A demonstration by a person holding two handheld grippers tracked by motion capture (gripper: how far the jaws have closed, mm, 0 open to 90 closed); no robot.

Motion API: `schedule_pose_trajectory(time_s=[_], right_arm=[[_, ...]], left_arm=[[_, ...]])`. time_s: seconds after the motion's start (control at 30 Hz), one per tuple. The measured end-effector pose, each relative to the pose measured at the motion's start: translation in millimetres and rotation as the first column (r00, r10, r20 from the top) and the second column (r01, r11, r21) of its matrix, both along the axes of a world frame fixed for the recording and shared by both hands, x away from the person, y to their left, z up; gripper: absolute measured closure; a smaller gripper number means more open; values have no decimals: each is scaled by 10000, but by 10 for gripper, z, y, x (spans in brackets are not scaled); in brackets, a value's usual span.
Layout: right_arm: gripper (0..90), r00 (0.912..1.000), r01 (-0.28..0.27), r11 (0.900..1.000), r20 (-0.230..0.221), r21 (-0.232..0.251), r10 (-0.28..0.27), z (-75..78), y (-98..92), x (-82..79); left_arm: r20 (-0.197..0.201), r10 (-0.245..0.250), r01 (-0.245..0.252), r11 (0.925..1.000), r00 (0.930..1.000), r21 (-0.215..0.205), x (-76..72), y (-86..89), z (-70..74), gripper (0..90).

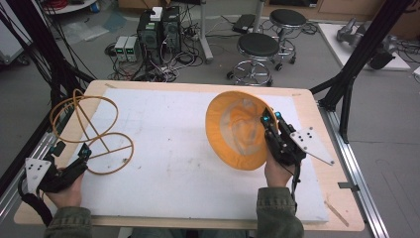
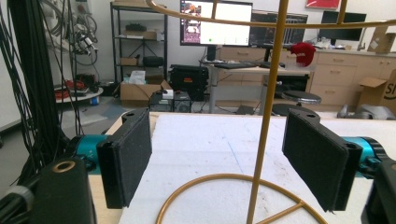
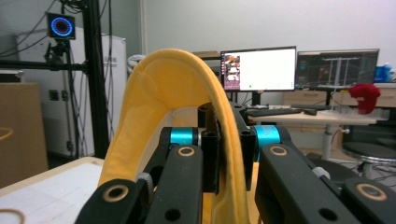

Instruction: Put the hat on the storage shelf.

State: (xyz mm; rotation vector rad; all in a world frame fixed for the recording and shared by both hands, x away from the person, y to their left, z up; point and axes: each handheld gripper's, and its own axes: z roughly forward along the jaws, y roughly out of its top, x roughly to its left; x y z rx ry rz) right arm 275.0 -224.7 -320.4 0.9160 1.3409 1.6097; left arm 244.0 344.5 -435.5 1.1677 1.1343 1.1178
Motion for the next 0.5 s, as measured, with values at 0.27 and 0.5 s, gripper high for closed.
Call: schedule_pose_trajectory(time_s=[0.27, 0.5], right_arm=[[851, 9985, 517, 9984, 192, -225, -513, 187, 110, 95], [852, 9985, 466, 9984, 295, -315, -456, 346, 357, 256]], left_arm=[[80, 31, -30, 9999, 10000, -123, -1, 22, -1, 246], [111, 24, -22, 9998, 9999, -180, -15, 24, 3, 246]])
